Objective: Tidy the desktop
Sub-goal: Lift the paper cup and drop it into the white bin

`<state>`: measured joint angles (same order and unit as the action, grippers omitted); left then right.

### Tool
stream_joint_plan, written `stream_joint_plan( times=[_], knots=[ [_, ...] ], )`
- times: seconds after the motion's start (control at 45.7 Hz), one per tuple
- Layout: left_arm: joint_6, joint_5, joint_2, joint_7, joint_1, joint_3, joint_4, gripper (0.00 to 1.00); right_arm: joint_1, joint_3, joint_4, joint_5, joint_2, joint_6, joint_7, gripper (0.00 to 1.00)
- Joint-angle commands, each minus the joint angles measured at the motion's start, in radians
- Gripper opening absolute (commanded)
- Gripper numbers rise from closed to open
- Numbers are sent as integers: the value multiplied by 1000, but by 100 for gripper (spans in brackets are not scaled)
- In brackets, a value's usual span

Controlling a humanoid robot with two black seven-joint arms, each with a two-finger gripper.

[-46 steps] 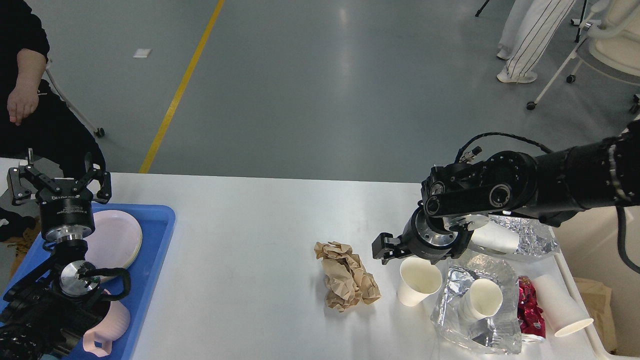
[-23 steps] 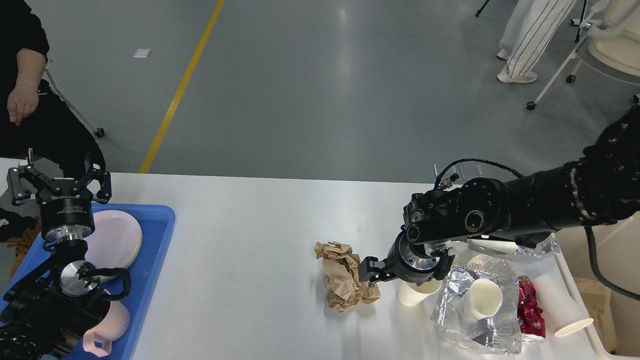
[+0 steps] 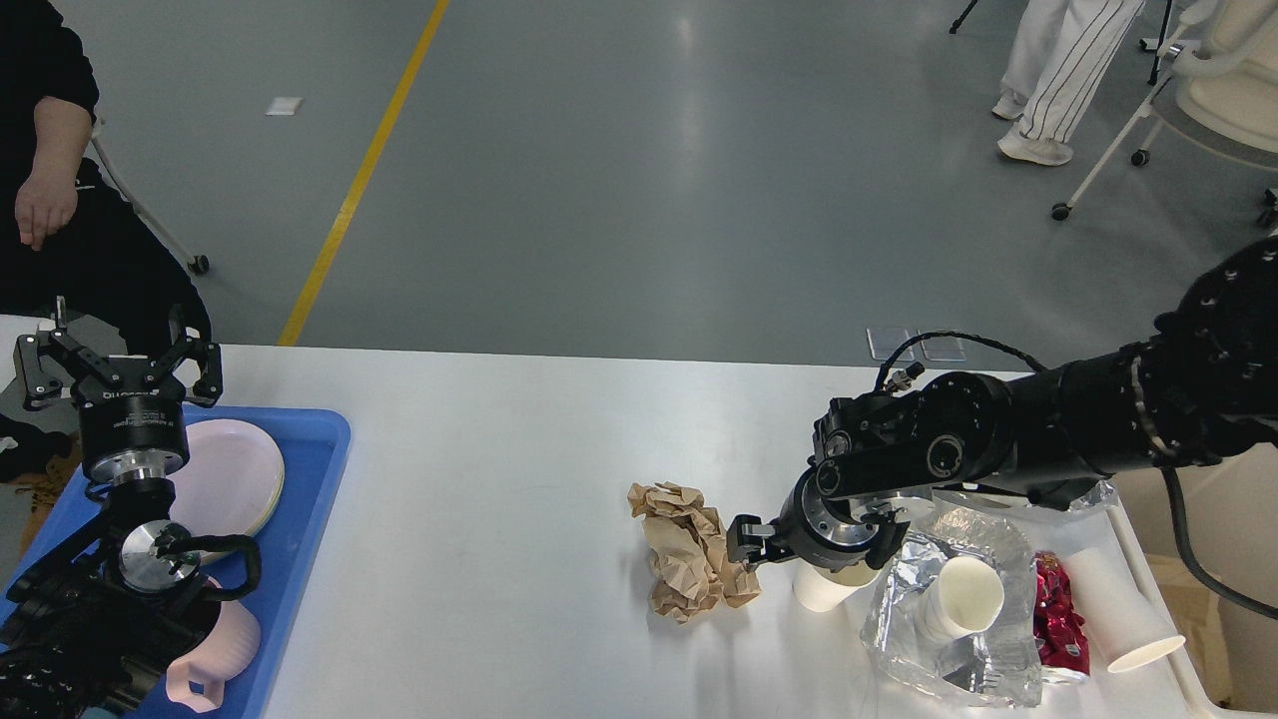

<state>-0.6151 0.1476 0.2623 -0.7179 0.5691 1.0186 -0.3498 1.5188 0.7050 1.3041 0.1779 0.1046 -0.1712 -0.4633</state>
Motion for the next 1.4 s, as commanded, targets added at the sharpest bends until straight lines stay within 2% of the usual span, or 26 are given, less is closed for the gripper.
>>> stream_joint_plan(
  times=[0.0, 0.066, 0.46, 0.744, 1.094, 1.269, 1.379],
  knots=[
    [0, 1, 0, 0, 0, 0, 0, 96, -12, 4, 0, 0, 1, -5, 0, 13],
    [0, 0, 0, 0, 0, 0, 0, 96, -20, 2, -2, 0, 1, -4, 0, 0],
    [0, 0, 0, 0, 0, 0, 0, 96, -12, -39, -16, 0, 30, -1, 0, 0],
    [0, 1, 0, 0, 0, 0, 0, 96, 37, -145, -14, 0, 193, -14, 0, 0],
    [0, 0, 0, 0, 0, 0, 0, 96, 244, -311, -23, -6, 432, -91, 2, 0],
    [0, 0, 0, 0, 0, 0, 0, 96, 316, -346, -104, -12, 507, -93, 2, 0],
    [0, 1, 0, 0, 0, 0, 0, 96, 291, -351, -218, -12, 555, -93, 3, 0]
  ],
)
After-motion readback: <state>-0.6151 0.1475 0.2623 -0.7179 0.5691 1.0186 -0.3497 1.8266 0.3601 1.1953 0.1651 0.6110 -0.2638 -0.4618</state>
